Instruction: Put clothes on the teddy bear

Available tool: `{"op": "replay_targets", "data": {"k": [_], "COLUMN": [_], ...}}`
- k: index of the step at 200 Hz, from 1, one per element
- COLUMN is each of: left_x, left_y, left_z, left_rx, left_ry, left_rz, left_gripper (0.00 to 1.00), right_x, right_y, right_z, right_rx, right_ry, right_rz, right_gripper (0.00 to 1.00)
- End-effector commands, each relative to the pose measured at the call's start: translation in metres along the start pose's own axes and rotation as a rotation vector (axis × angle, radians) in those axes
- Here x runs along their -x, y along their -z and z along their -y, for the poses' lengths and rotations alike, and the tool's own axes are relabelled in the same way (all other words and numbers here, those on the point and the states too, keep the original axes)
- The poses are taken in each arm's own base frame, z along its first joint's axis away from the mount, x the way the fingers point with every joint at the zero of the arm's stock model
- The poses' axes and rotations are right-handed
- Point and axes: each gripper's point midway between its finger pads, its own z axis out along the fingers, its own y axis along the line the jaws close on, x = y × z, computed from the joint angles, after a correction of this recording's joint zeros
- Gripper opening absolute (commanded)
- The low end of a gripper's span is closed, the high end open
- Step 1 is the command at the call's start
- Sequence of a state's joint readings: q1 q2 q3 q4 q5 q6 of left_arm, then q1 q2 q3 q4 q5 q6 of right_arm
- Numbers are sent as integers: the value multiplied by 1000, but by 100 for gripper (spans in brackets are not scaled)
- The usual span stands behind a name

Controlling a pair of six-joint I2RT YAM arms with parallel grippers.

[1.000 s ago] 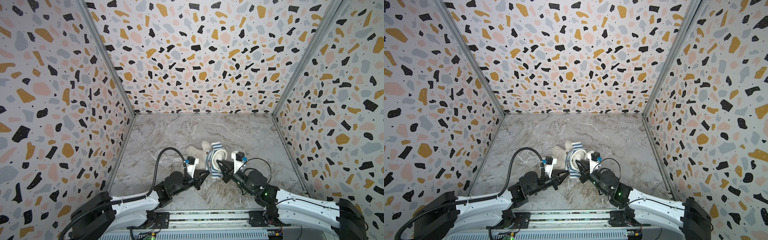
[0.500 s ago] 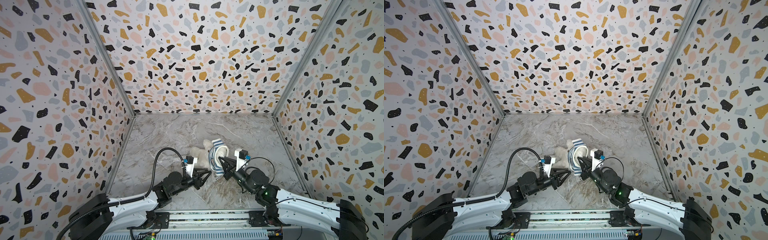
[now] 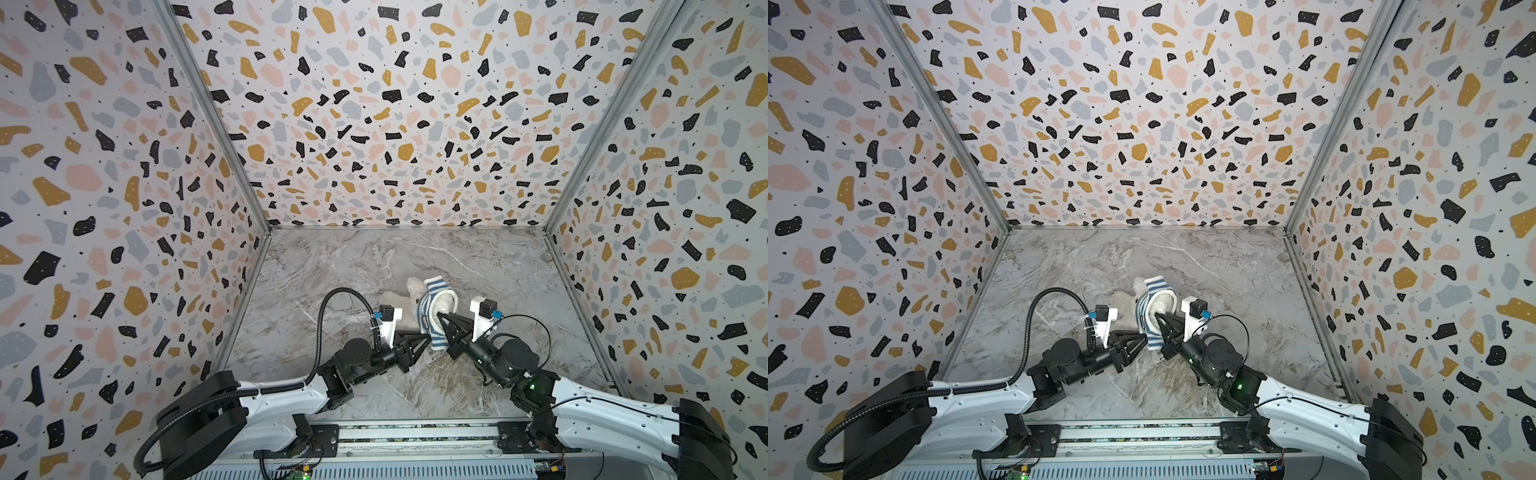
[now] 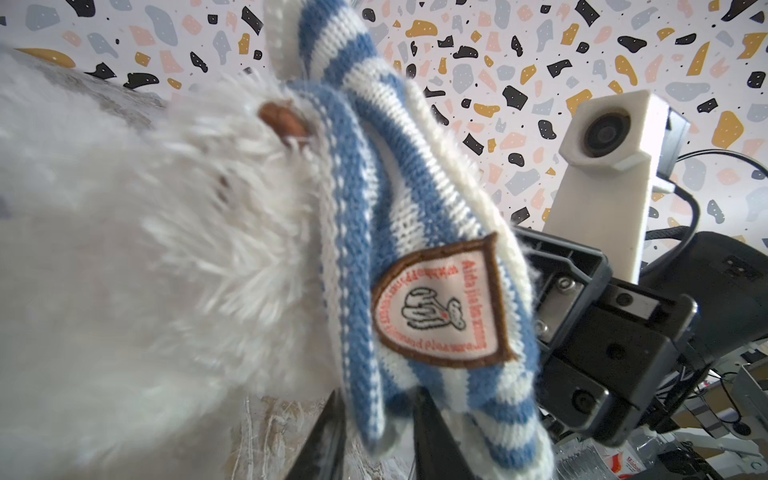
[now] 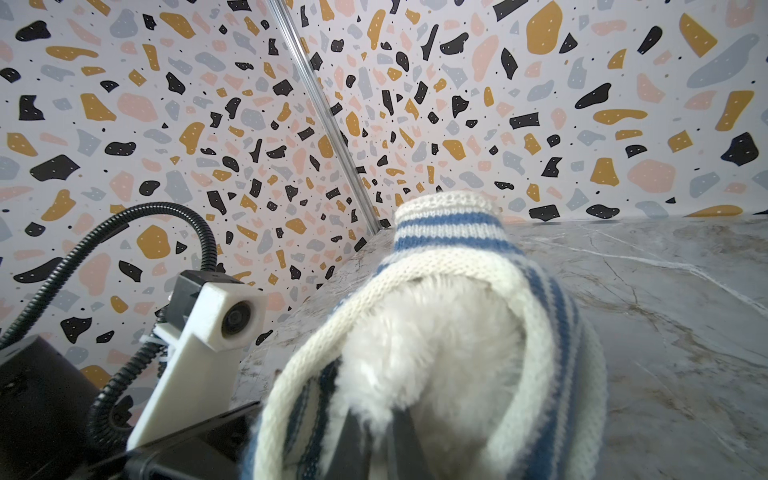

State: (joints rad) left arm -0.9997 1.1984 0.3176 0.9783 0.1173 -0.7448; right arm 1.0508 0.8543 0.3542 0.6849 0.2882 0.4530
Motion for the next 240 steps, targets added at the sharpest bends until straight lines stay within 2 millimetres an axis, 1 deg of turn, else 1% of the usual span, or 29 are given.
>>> {"op": "replay_targets", "data": {"k": [1, 26, 37, 50, 87, 98, 105, 118, 142, 159, 172, 189, 206, 222, 240], "left_x": [20, 7, 0, -13, -59, -70, -73, -74, -73, -70, -67, -61, -55, -49, -42], "left_y": [-6, -10, -11, -14, -14, -14, -13, -9, 4, 13, 15, 15, 21, 27, 34], "left_z": [23, 15, 12, 1, -59, -70, -74, -78, -105, -115, -116, -108, -105, -107, -116], "left_rx": [-91, -59, -48, -6, 258, 302, 312, 328, 463, 513, 520, 482, 465, 490, 560], "left_ry": [5, 15, 18, 18, 13, 11, 15, 28, 16, 7, -7, -23, -31, -52, -79], "left_rz": [74, 44, 27, -13, -183, -224, -228, -211, -192, -170, -161, -135, -102, -82, -60], "left_gripper": [20, 0, 0, 0, 0, 0, 0, 0, 0, 0, 0, 0, 0, 0, 0], "right_x": [22, 22, 22, 22, 26, 26, 27, 28, 32, 35, 37, 36, 35, 36, 37], "right_y": [1, 1, 1, 2, 4, 4, 5, 6, 8, 9, 10, 11, 13, 14, 14], "right_z": [-6, -6, -6, -6, -7, -8, -8, -8, -10, -12, -12, -10, -9, -9, -12], "right_rx": [24, 25, 24, 26, 36, 38, 40, 42, 55, 61, 61, 53, 51, 53, 66], "right_ry": [-41, -44, -43, -46, -61, -62, -64, -71, -87, -91, -89, -88, -93, -95, -105], "right_rz": [80, 82, 83, 84, 99, 99, 101, 104, 116, 122, 124, 121, 125, 126, 123], "right_gripper": [0, 0, 0, 0, 0, 0, 0, 0, 0, 0, 0, 0, 0, 0, 0]}}
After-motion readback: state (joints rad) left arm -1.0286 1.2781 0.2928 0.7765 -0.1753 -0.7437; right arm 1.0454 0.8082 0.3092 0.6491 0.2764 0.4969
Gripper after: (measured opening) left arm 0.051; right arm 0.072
